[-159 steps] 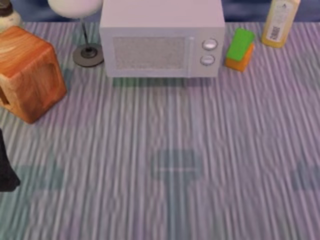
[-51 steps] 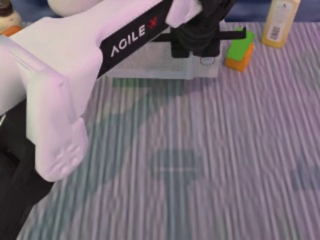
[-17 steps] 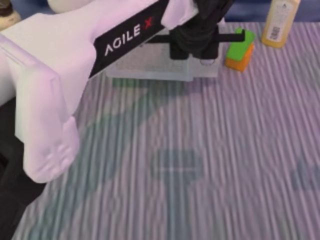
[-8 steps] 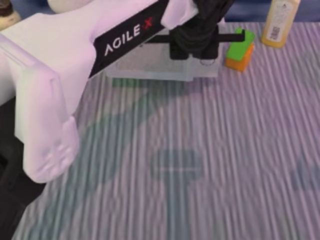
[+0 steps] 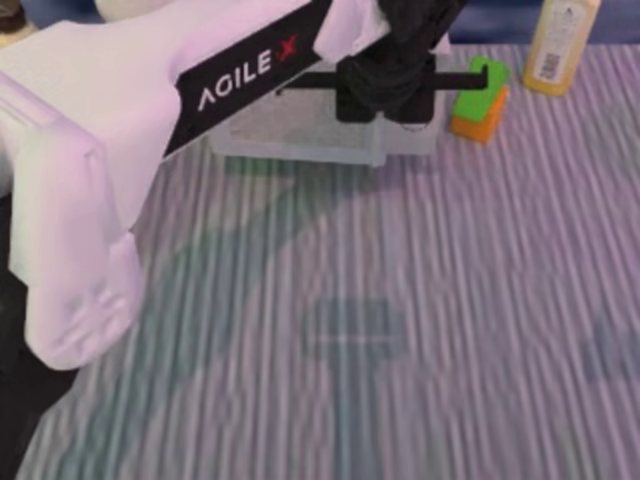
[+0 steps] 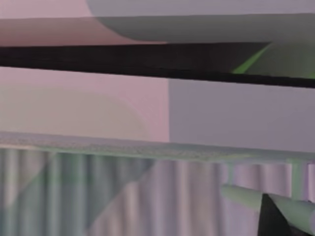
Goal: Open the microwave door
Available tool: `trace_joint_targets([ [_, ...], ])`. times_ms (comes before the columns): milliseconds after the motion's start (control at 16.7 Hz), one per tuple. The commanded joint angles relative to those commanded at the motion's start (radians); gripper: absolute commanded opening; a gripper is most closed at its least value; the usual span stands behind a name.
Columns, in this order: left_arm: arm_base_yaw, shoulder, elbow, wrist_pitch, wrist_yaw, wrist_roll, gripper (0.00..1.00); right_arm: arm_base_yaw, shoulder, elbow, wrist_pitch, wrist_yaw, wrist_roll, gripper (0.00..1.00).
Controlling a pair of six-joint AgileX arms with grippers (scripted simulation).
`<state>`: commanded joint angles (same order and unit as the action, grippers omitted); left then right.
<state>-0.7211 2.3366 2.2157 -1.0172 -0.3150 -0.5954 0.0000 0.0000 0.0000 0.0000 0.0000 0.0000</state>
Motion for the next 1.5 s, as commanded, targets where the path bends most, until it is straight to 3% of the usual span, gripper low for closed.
trace_joint_targets([
  [1500, -0.006, -0.008, -0.008, 0.009, 0.008, 0.002, 0.0, 0.0, 0.0, 0.0, 0.0, 0.0, 0.0, 1.0],
])
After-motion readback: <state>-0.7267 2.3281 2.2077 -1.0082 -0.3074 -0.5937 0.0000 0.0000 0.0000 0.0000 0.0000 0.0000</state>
